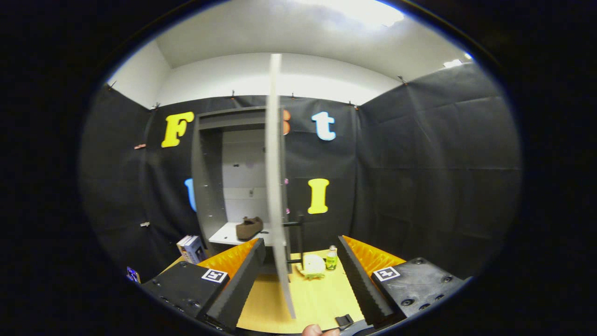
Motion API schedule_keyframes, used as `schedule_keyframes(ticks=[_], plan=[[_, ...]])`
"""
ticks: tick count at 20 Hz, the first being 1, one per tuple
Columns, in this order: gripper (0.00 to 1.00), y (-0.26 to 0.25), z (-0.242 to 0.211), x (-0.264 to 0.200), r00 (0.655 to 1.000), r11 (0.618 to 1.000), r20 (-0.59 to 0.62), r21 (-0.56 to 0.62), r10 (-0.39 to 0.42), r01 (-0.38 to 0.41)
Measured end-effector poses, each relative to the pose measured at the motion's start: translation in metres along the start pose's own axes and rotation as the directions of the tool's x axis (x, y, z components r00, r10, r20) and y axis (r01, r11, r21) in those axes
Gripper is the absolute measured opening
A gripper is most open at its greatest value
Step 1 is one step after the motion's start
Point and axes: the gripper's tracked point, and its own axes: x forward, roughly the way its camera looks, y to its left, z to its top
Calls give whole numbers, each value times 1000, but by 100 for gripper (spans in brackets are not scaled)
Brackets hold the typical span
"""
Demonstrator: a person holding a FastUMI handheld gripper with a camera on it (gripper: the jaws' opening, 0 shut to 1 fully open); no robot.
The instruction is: Open the shoe cabinet door, grab the shoes and put them into the shoe cabinet, then close the shoe cabinet door.
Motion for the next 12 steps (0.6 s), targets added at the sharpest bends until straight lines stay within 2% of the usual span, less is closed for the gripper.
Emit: schedule_keyframes(ticks=[3,5,7,12], plan=[[97,-41,-28,45,999,999,-32,17,-41,42],[98,-51,-40,73,998,997,-58,59,-37,40],[98,-48,-44,96,998,997,-59,75,-17,21],[98,-12,-55,125,996,999,-75,10,47,-47]])
